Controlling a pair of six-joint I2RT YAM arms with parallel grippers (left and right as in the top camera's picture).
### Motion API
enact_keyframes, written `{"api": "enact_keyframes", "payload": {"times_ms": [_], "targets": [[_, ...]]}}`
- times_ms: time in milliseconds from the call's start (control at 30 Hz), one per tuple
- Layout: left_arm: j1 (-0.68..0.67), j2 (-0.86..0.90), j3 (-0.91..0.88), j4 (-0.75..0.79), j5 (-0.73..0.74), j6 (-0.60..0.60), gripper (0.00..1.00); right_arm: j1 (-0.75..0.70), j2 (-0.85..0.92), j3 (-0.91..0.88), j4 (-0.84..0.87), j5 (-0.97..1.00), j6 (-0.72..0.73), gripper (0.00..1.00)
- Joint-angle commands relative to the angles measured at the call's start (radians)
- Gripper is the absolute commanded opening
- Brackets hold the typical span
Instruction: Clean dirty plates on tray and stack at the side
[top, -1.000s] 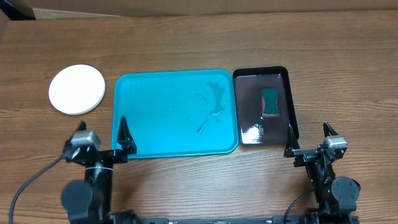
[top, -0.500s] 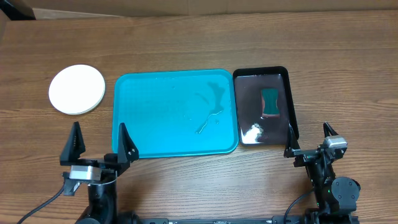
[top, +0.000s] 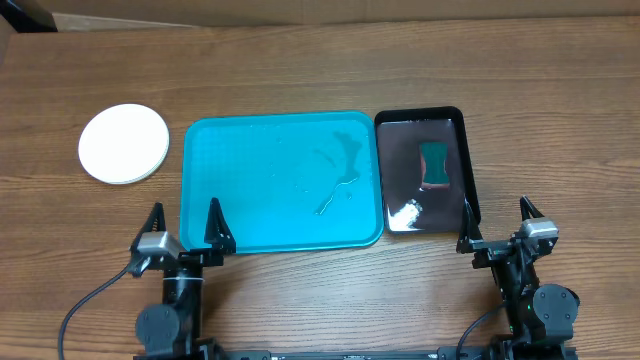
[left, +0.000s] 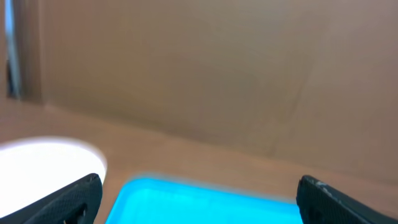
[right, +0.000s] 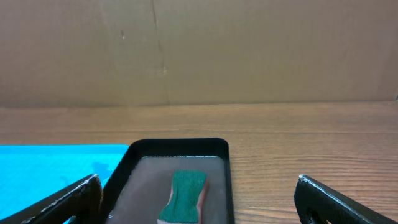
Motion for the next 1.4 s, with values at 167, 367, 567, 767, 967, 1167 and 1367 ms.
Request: {"api": "enact_keyframes", "payload": {"times_ms": [167, 367, 567, 767, 967, 1167, 1367], "targets": [[-0.009, -0.010, -0.006, -0.139, -0.102, 0.154, 1.00, -0.003, -0.011, -0.010, 0.005, -0.002, -0.004, 1.00], [-0.009, -0.010, -0.006, -0.138, -0.099, 0.159, 1.00, -0.003, -0.011, -0.010, 0.004, -0.002, -0.004, 1.00], [-0.008, -0.009, -0.006, -0.139, -0.099, 0.159, 1.00, -0.003, -0.011, -0.010, 0.005, -0.002, -0.004, 1.00], [-0.008, -0.009, -0.006, -0.139, -0.099, 0.159, 1.00, -0.003, -0.011, -0.010, 0.005, -0.002, -0.004, 1.00], [-0.008, -0.009, -0.006, -0.139, -0.099, 0.159, 1.00, -0.003, -0.011, -0.010, 0.005, -0.002, -0.004, 1.00], [-0.008, -0.009, -0.006, -0.139, -0.099, 0.159, 1.00, -0.003, -0.011, -0.010, 0.005, -0.002, -0.004, 1.00], [-0.008, -0.009, -0.006, -0.139, -0.099, 0.159, 1.00, -0.003, -0.011, -0.010, 0.005, -0.002, -0.004, 1.00]]}}
